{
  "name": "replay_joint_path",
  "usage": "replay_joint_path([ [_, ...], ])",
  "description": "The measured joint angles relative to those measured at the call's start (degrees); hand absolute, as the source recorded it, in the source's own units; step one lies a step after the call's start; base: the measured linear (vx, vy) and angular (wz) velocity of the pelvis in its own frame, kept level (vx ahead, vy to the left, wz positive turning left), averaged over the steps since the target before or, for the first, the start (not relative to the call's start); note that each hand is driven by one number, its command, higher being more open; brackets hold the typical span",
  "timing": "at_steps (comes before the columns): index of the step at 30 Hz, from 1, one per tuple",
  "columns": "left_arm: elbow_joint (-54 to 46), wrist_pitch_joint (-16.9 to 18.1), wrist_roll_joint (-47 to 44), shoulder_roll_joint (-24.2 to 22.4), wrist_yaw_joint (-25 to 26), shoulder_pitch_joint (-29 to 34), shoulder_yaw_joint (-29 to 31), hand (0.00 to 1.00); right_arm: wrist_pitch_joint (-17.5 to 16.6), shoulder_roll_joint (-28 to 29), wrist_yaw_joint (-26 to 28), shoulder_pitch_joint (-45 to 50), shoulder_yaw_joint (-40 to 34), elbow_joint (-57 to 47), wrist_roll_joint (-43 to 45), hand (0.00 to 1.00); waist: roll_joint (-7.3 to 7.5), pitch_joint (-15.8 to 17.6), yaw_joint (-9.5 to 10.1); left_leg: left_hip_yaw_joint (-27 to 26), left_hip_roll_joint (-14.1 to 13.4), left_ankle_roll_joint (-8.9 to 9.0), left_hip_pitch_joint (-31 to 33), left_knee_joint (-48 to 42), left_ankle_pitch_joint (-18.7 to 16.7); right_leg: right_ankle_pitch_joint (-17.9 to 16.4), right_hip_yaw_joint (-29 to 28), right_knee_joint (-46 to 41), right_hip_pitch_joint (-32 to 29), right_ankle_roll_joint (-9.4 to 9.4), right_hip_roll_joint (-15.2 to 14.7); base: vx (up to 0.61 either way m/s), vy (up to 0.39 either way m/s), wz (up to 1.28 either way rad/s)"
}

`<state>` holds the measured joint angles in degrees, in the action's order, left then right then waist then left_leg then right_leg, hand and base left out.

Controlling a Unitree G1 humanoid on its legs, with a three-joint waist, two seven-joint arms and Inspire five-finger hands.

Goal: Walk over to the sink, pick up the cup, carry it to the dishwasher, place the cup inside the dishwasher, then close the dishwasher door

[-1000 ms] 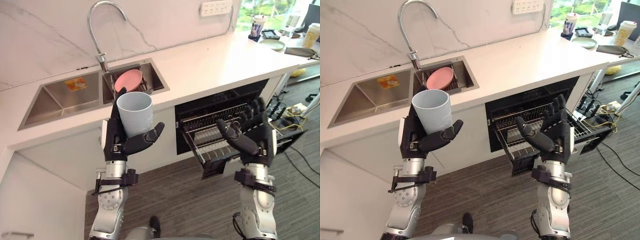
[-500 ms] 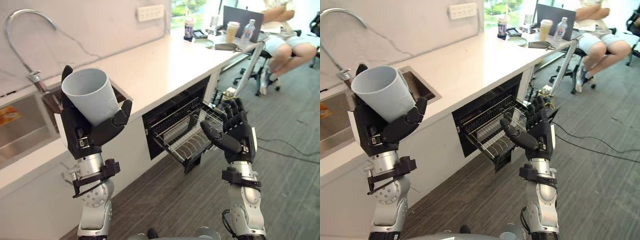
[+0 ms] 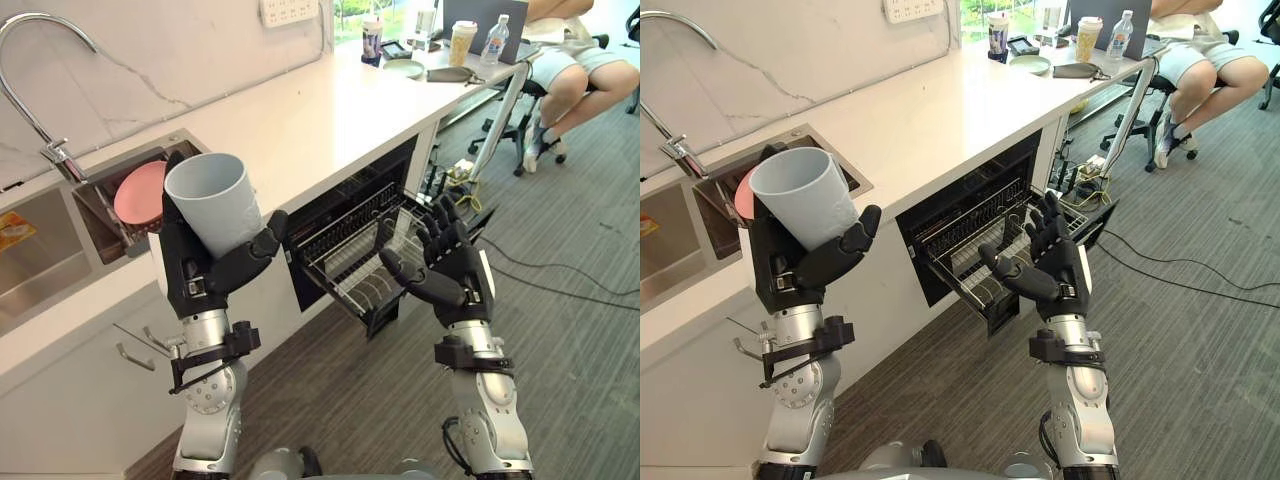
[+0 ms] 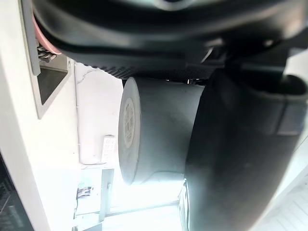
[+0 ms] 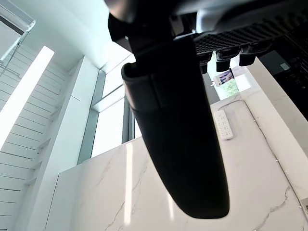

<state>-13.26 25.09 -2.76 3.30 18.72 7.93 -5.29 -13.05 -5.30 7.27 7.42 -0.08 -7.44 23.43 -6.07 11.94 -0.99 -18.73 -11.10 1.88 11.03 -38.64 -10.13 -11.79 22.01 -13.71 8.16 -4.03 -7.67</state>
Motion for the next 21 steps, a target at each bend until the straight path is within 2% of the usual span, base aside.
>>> replay_joint_path([
  [1, 0.3, -0.4, 0.0, 0.0, -0.2, 1.2, 0.0, 0.0, 0.0, -0.1, 0.5, 0.0, 0.0, 0.0, 0.0, 1.0, 0.0, 0.5, -0.02, 0.8, -0.8, 2.4, 1.3, -3.6, 0.9, 0.0, -0.6, 0.3, 1.0, 0.25, -0.1, 0.01, -0.035, -0.28],
  [2, 0.3, -0.4, 0.0, -0.1, -0.3, 1.7, -0.1, 0.0, 0.0, 0.1, 0.5, 0.1, -0.1, 0.0, 0.1, 1.0, 0.46, 0.8, -0.02, 1.0, -0.7, 3.13, 1.2, -3.1, 0.6, 0.2, -0.7, 0.6, 1.4, 0.28, -0.4, 0.04, -0.013, -0.22],
  [3, 0.4, -0.4, 0.2, 0.1, -0.5, 2.0, -0.5, 0.0, 0.0, 0.1, 0.7, 0.1, -0.6, 0.0, 0.1, 1.0, 0.51, 0.8, 0.0, 1.2, -0.5, 2.93, 0.6, 0.8, 0.0, 0.5, -0.9, 0.7, 1.8, -0.24, -1.0, 0.05, 0.024, -0.22],
  [4, 0.4, -0.3, 0.7, 0.2, -0.7, 1.9, -1.6, 0.0, -0.1, 0.0, 0.8, 0.1, -2.1, 0.0, 0.1, 1.0, 0.55, 0.8, -0.12, 2.1, 0.3, 3.34, -0.4, 10.5, 0.4, 0.6, -1.4, 0.6, 1.8, -0.7, -2.4, 0.06, 0.047, -0.22],
  [5, 0.3, -0.3, 0.7, 0.2, -0.8, 1.9, -2.0, 0.0, -0.1, 0.0, 0.8, 0.3, -2.5, 0.0, 0.1, 1.0, 0.47, 0.8, -0.23, 2.2, 0.3, 3.96, -0.9, 14.5, 1.7, 0.6, -1.7, 0.5, 1.8, -0.96, -3.0, 0.11, 0.115, -0.23],
  [6, 0.3, -0.4, 0.8, 0.1, -1.0, 1.9, -2.8, 0.0, -0.1, -0.3, 1.0, 1.0, -3.1, 0.0, 0.1, 1.0, 0.04, 0.5, -0.71, 2.3, -0.1, 5.47, -2.0, 21.4, 8.7, 0.4, -2.2, 0.3, 1.9, -2.04, -3.8, 0.16, 0.178, -0.17],
  [7, 0.3, -0.6, 0.7, 0.0, -1.1, 1.9, -3.4, 0.0, -0.1, -0.8, 1.1, 2.0, -3.3, -0.1, 0.1, 1.0, -0.87, -0.1, -1.17, 2.9, -0.8, 4.94, -2.4, 24.1, 17.0, -0.3, -2.7, -0.3, 1.9, -3.19, -4.1, 0.21, 0.234, -0.12],
  [8, 0.4, -1.1, 0.7, 0.2, -1.3, 1.6, -3.7, 0.0, 0.0, -1.0, 1.2, 2.8, -3.4, 0.3, 0.1, 1.0, -0.71, -0.4, -1.76, 3.0, 0.6, 3.04, -3.1, 24.5, 15.6, -0.7, -2.8, -1.1, 1.9, -3.93, -5.3, 0.17, 0.207, 0.02],
  [10, 0.4, -1.6, 0.4, 0.7, -1.5, 0.6, -3.7, 0.0, 0.0, -0.1, 1.2, 3.8, -3.3, 0.1, 0.1, 1.0, 0.46, -0.7, -1.96, 1.9, 3.6, 2.06, -3.3, 27.4, 16.3, -0.7, -2.6, -1.1, 0.9, -4.55, -8.0, 0.11, 0.167, 0.14],
  [13, 0.4, -1.8, -0.6, 0.9, -3.2, 0.1, -3.9, 0.0, 0.0, 0.2, 0.8, 3.5, -2.5, 0.1, 0.0, 1.0, 0.56, -0.7, -1.66, 1.8, 6.8, -0.55, -5.1, 33.6, 17.8, -0.5, -0.9, -0.7, 1.1, -6.1, -10.1, 0.04, 0.106, 0.26],
  [15, 0.3, -2.2, -0.6, 0.8, -4.4, 0.1, -4.1, 0.0, 0.0, 0.4, -0.3, 2.7, -1.5, 0.1, 0.0, 1.0, 0.69, -0.8, -1.39, 2.7, 8.3, -1.26, -5.9, 35.9, 18.3, -0.4, 0.2, 0.1, 1.7, -6.37, -10.8, 0.03, 0.064, 0.29],
  [18, -1.4, -2.8, -0.6, 0.7, -6.0, 0.1, -4.3, 0.0, 0.0, 1.2, -1.4, 1.2, -1.1, 0.0, 0.1, 1.0, 1.83, -1.0, -0.59, 3.3, 10.8, -1.98, -5.8, 36.1, 17.6, -1.2, 1.2, 0.4, 2.3, -4.84, -12.9, 0.07, 0.09, 0.2],
  [20, -2.7, -3.4, -0.6, 0.6, -7.0, 0.0, -5.2, 0.0, 0.0, 1.1, -2.2, 1.3, -1.1, 0.1, 0.1, 1.0, 2.19, -1.2, -0.74, 4.3, 12.3, -3.47, -6.5, 35.4, 15.7, -1.0, 1.4, -5.6, 1.7, -3.55, -14.8, 0.11, 0.078, 0.32],
  [21, -2.8, -3.4, -0.6, 0.7, -7.7, -0.3, -6.0, 0.0, 0.0, 1.2, -2.8, 1.7, -1.1, 0.1, 0.0, 1.0, 2.31, -1.4, -0.92, 5.3, 13.0, -3.86, -7.2, 35.3, 15.1, 0.2, -0.7, -14.2, -1.9, -1.61, -16.6, 0.11, 0.119, 0.34],
])
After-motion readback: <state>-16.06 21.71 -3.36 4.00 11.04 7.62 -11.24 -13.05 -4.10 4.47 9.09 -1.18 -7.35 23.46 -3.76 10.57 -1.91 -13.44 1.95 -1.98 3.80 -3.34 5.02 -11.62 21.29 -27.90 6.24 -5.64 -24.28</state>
